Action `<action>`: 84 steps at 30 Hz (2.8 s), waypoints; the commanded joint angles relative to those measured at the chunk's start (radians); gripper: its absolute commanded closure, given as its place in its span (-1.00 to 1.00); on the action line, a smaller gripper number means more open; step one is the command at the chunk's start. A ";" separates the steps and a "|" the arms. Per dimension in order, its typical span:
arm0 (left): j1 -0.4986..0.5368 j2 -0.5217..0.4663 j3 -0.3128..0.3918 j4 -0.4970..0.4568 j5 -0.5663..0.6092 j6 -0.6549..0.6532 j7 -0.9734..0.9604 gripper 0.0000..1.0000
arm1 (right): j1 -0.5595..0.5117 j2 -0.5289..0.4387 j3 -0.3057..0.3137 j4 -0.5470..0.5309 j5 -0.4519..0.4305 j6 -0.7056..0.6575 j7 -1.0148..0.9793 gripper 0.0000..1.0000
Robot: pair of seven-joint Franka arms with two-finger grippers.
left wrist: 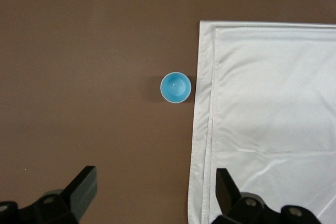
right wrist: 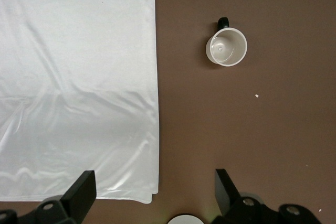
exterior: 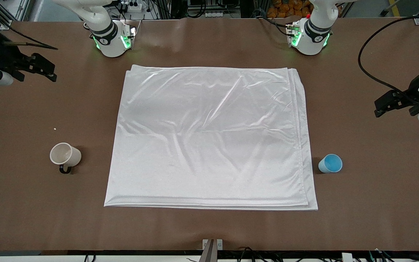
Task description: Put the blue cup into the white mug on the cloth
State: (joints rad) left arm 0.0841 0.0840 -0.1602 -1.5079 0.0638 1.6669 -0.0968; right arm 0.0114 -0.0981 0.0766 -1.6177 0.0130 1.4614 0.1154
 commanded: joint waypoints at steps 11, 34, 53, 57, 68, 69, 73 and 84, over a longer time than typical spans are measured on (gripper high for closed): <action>0.019 0.016 0.001 -0.001 -0.018 -0.004 0.023 -1.00 | 0.002 -0.005 0.000 -0.010 -0.002 0.007 0.004 -1.00; 0.016 0.266 0.004 -0.031 0.005 0.201 0.008 -1.00 | -0.137 0.248 -0.009 -0.002 -0.019 0.172 -0.158 -1.00; 0.052 0.456 0.004 -0.101 0.030 0.467 0.009 -1.00 | -0.159 0.581 -0.008 0.151 -0.103 0.312 -0.229 -1.00; 0.057 0.459 0.004 -0.126 0.033 0.478 0.009 -1.00 | -0.172 0.638 -0.008 0.154 -0.103 0.379 -0.289 -1.00; 0.072 0.468 0.004 -0.199 0.059 0.573 0.009 -1.00 | -0.212 0.741 -0.009 0.154 -0.102 0.525 -0.384 -1.00; 0.074 0.471 0.002 -0.199 0.059 0.574 0.009 -1.00 | -0.215 0.745 -0.008 0.154 -0.102 0.533 -0.388 -1.00; 0.078 0.482 0.002 -0.201 0.059 0.580 0.011 -1.00 | -0.223 0.765 -0.008 0.154 -0.102 0.557 -0.390 -1.00; 0.086 0.513 0.002 -0.212 0.059 0.599 0.017 -1.00 | -0.240 0.810 -0.009 0.153 -0.090 0.632 -0.390 -1.00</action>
State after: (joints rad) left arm 0.1577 0.5844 -0.1521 -1.7094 0.0980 2.2398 -0.0908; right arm -0.2034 0.6736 0.0536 -1.4993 -0.0673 2.0799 -0.2648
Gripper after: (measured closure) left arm 0.000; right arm 0.000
